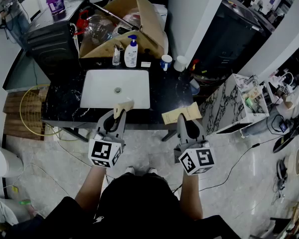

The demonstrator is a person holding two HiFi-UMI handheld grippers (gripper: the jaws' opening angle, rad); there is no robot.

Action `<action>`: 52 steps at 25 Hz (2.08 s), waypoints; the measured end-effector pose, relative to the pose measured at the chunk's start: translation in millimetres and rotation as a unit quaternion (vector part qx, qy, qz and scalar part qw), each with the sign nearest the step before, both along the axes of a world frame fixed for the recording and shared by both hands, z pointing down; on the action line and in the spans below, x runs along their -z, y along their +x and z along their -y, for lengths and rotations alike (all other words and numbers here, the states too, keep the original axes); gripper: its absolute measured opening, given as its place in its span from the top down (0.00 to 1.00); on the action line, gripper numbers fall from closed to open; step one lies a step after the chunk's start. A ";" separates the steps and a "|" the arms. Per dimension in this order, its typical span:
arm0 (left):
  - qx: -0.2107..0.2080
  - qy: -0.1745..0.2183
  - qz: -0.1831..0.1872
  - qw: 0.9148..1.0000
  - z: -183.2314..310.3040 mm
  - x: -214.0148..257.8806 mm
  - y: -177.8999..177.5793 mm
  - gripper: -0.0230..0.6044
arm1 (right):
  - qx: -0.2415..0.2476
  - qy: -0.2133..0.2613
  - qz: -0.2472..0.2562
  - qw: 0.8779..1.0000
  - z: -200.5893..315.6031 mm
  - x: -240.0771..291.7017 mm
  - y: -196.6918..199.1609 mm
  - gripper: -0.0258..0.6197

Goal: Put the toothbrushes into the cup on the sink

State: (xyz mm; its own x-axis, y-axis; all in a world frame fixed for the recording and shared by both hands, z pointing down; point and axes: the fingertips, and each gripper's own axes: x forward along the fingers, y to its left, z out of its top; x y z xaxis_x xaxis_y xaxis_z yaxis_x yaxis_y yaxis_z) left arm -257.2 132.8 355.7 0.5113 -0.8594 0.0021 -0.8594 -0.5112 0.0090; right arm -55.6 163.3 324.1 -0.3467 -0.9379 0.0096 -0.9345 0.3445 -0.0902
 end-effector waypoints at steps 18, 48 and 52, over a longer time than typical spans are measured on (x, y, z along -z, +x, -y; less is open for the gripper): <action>-0.012 0.003 -0.003 1.000 0.6 -3.1 -24.3 0.91 | -0.015 0.007 0.017 1.000 -5.9 2.2 -18.1 0.92; -0.010 -0.015 0.007 1.000 9.6 -13.6 116.1 0.91 | -0.019 0.003 0.018 1.000 10.5 0.7 127.0 0.92; -0.004 -0.012 0.012 1.000 14.3 -11.5 134.9 0.91 | -0.014 0.005 0.022 1.000 18.6 2.5 147.8 0.92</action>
